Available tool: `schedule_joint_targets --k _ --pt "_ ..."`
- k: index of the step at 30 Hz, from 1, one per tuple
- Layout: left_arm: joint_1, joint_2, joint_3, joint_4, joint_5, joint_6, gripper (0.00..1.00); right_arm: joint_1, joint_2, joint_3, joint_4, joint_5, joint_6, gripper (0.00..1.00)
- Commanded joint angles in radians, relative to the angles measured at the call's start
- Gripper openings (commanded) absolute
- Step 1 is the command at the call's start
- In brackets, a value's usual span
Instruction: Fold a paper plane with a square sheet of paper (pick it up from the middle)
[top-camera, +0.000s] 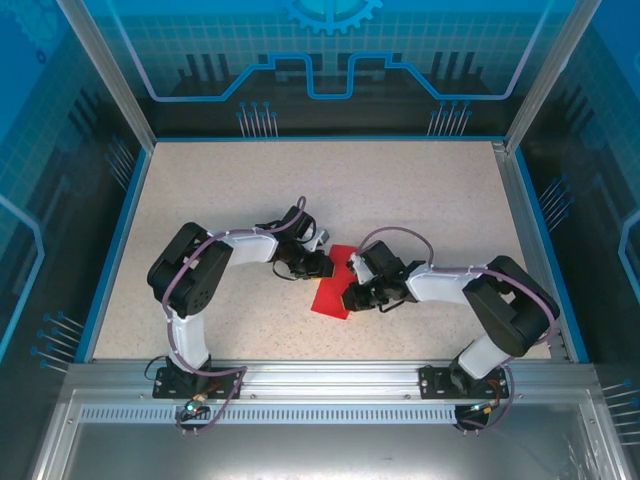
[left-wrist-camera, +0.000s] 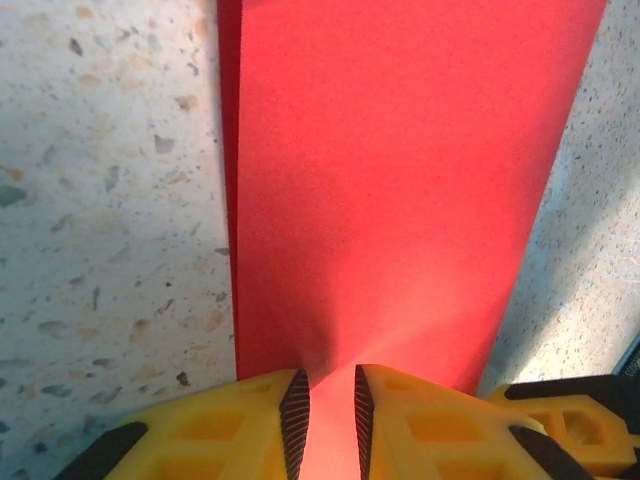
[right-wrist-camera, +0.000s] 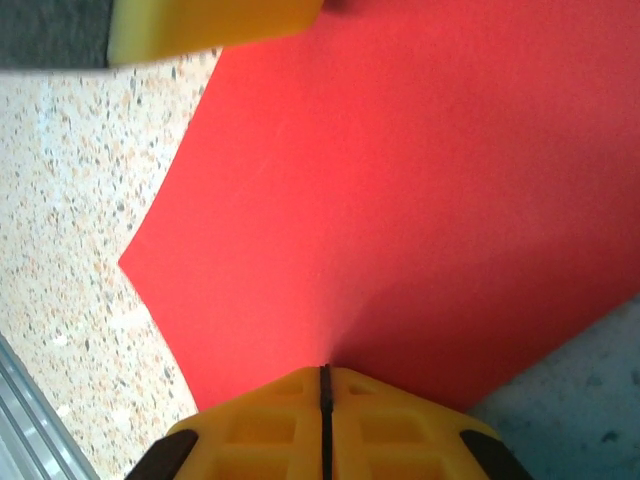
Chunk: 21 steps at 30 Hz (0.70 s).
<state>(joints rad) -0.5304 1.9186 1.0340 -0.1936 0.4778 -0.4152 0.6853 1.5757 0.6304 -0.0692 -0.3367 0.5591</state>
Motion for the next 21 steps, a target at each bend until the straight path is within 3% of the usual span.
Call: schedule_joint_targets --k 1,5,12,21 --pt "-0.013 0.151 -0.052 -0.025 -0.204 0.053 0.26 0.052 -0.027 -0.074 -0.221 0.001 -0.004 0.09" --pt "-0.014 0.154 -0.054 -0.018 -0.201 0.051 0.26 0.054 -0.105 -0.071 -0.229 0.010 0.029 0.08" --pt "-0.014 0.152 -0.054 -0.013 -0.195 0.045 0.26 0.056 -0.178 -0.041 -0.023 0.038 0.177 0.08" --pt "-0.015 0.146 -0.064 -0.007 -0.192 0.050 0.26 0.073 -0.045 0.012 0.052 0.028 0.200 0.09"
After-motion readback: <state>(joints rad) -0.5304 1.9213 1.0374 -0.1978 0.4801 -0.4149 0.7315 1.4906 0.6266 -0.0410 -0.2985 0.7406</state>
